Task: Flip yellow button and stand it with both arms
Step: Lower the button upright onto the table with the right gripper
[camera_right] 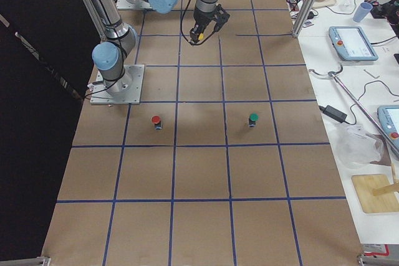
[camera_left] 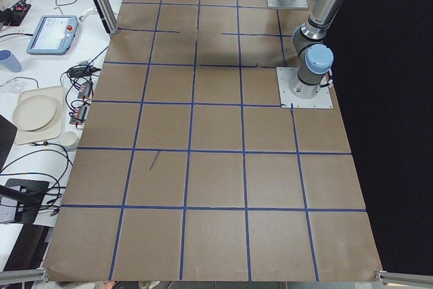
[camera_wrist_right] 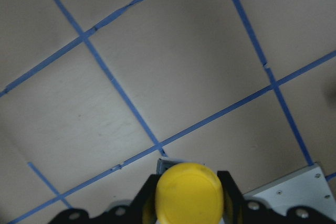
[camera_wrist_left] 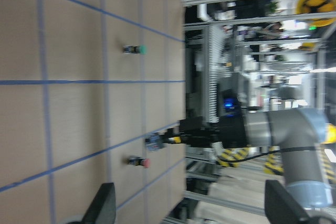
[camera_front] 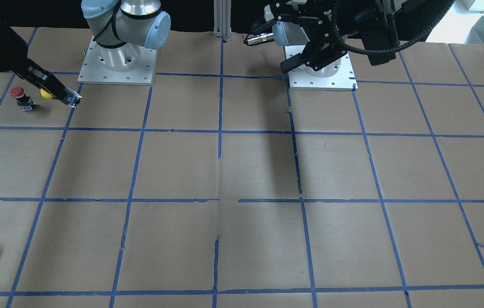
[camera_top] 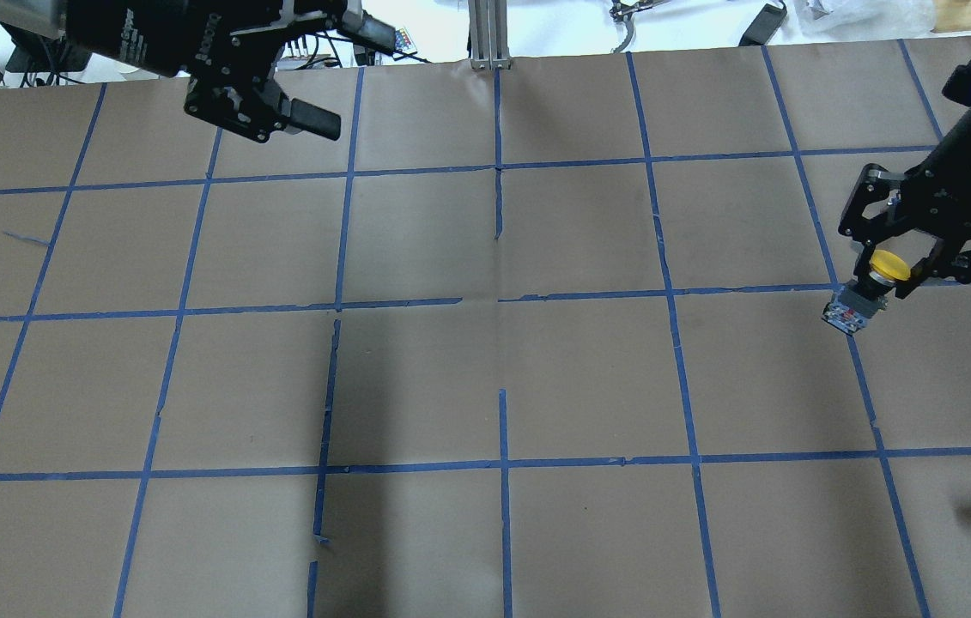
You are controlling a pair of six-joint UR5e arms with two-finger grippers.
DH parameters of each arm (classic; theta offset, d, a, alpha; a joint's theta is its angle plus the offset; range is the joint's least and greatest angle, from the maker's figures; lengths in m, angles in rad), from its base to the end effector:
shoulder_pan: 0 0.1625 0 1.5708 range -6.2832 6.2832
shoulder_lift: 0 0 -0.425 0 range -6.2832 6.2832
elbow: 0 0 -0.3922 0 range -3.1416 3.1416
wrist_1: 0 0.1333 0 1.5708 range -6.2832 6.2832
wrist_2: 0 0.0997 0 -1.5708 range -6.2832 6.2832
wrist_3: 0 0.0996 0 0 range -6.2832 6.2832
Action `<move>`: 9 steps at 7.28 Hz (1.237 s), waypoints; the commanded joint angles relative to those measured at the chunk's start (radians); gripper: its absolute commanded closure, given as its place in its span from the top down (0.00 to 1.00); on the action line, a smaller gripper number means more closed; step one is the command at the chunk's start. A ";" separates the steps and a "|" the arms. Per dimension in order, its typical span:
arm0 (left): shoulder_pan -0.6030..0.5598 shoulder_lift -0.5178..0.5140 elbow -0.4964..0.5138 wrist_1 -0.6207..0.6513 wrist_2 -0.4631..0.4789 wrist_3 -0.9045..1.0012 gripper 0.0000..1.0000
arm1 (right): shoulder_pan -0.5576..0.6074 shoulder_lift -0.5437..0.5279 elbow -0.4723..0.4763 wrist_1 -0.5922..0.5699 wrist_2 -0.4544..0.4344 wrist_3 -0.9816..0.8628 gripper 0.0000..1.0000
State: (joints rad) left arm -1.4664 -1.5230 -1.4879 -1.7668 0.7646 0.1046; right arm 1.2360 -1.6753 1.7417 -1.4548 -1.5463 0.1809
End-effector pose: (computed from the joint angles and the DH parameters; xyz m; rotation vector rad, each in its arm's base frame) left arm -0.1558 -0.4824 0.5628 0.0323 -2.3333 0.0280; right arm -0.0121 -0.4479 0.4432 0.7915 2.9877 0.2789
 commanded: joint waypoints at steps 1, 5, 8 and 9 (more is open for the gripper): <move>0.003 -0.003 0.012 0.007 0.378 -0.002 1.00 | -0.045 0.003 0.143 -0.240 -0.167 -0.169 0.25; -0.046 -0.015 0.015 0.016 0.849 -0.036 1.00 | -0.173 0.002 0.324 -0.514 -0.149 -0.438 0.22; -0.063 -0.014 -0.005 0.026 0.854 -0.031 1.00 | -0.266 0.023 0.375 -0.631 0.036 -0.628 0.22; -0.066 -0.022 0.001 0.036 0.840 -0.026 1.00 | -0.277 0.048 0.377 -0.706 0.041 -0.708 0.22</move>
State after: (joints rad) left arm -1.5275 -1.5391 -1.4889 -1.7390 1.6124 0.0737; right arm 0.9886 -1.6531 2.1108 -2.0906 -1.5488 -0.4239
